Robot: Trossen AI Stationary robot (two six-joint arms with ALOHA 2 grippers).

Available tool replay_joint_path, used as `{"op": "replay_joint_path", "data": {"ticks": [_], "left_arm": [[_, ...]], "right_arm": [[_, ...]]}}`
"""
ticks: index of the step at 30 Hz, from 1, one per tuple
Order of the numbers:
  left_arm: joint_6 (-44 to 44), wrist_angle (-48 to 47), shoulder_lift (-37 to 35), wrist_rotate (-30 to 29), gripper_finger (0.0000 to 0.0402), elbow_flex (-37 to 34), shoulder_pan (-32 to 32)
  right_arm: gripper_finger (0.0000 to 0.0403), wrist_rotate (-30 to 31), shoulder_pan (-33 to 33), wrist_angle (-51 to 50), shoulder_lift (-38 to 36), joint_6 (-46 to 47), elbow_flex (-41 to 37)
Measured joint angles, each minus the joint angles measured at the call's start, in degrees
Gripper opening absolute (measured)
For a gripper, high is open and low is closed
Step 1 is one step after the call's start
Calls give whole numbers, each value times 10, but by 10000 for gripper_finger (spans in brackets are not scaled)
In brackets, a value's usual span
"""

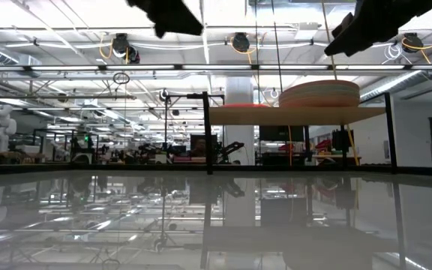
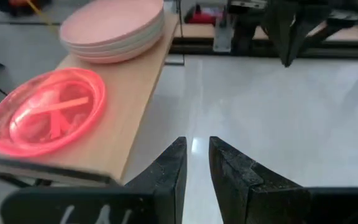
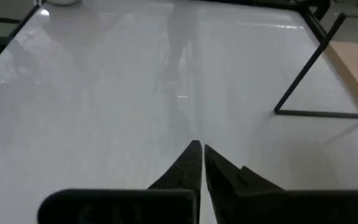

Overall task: Place and stack plates onto a shelf
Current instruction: Return to Home Position

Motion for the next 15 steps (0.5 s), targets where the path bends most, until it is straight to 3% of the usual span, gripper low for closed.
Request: {"op": "replay_joint_path", "data": {"ticks": [9, 15], "left_arm": [[-49, 140, -210, -18, 69, -239, -17], [-28, 170, -314, -26, 9, -346, -22]], "right_arm": [[1, 10, 12, 20, -16, -46, -5], [1, 10, 10, 77, -65, -83, -69]]}}
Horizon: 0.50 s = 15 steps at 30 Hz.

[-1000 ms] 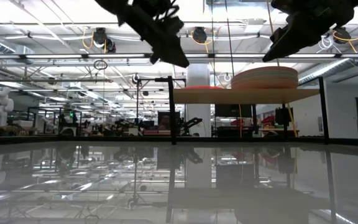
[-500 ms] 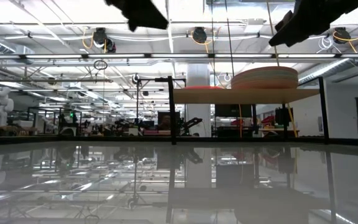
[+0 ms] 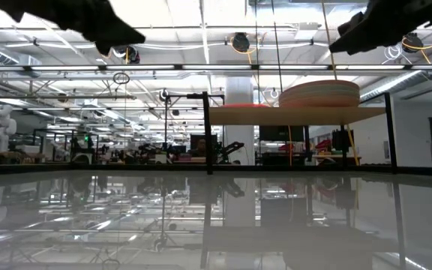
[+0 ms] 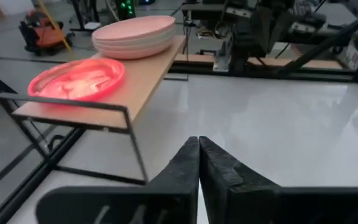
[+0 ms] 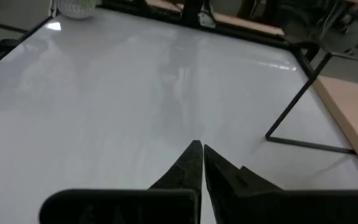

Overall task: Place and stack plates onto a shelf
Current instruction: Return to Home Position

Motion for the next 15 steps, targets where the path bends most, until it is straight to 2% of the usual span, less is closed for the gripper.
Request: {"op": "replay_joint_path", "data": {"ticks": [6, 15], "left_arm": [[41, 2, -73, 1, 5, -71, 0], [32, 10, -149, 2, 4, -133, -7]], "right_arm": [[0, 1, -15, 6, -71, -5, -54], [0, 0, -15, 35, -156, -23, -126]]}}
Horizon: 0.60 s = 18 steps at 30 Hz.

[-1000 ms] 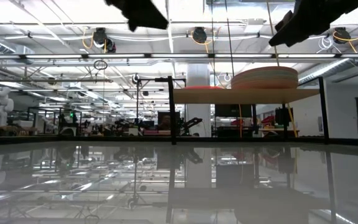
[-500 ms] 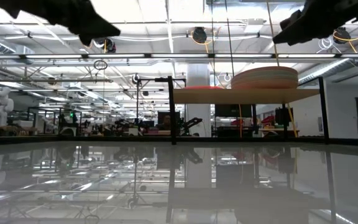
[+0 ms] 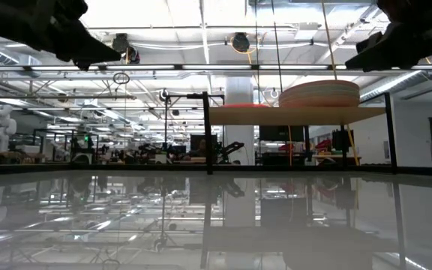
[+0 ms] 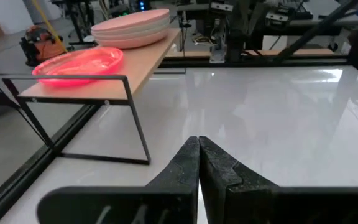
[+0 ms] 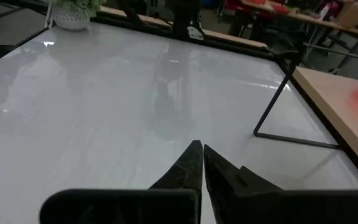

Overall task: Place and stack plates onto a shelf
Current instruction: Return to Home Position

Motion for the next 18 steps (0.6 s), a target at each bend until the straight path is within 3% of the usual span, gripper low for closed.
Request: {"op": "replay_joint_path", "data": {"ticks": [18], "left_arm": [[-47, 85, -27, -36, 3, -105, -59]], "right_arm": [[0, -14, 0, 33, -70, -15, -79]]}}
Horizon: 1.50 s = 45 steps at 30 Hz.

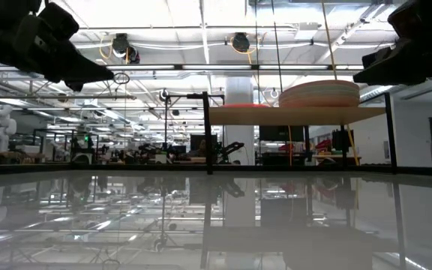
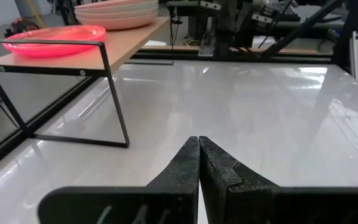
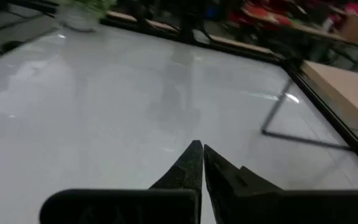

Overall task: Place and stack plates onto a shelf
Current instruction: Return to Home Position

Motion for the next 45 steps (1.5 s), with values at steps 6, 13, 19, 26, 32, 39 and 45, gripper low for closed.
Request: {"op": "replay_joint_path", "data": {"ticks": [6, 13, 19, 26, 32, 39, 45], "left_arm": [[7, 26, -21, 0, 3, -22, -15], [5, 43, -52, 0, 3, -66, -32], [11, 59, -78, 0, 3, -93, -41], [12, 49, -108, 0, 3, -97, -52], [2, 48, -127, 0, 3, -97, -66], [18, 47, -148, -4, 3, -97, -69], [36, 47, -173, -4, 3, -97, -69]], "right_arm": [[0, -46, 0, 90, 0, -37, -50], [0, -46, 0, 139, 0, -41, -87], [0, -47, 0, 131, -5, -41, -97], [0, -47, 0, 122, -36, -43, -97], [0, -46, 0, 95, -78, -68, -97], [0, -47, 0, 73, -138, -85, -98], [0, -47, 0, 56, -186, -97, -98]]}}
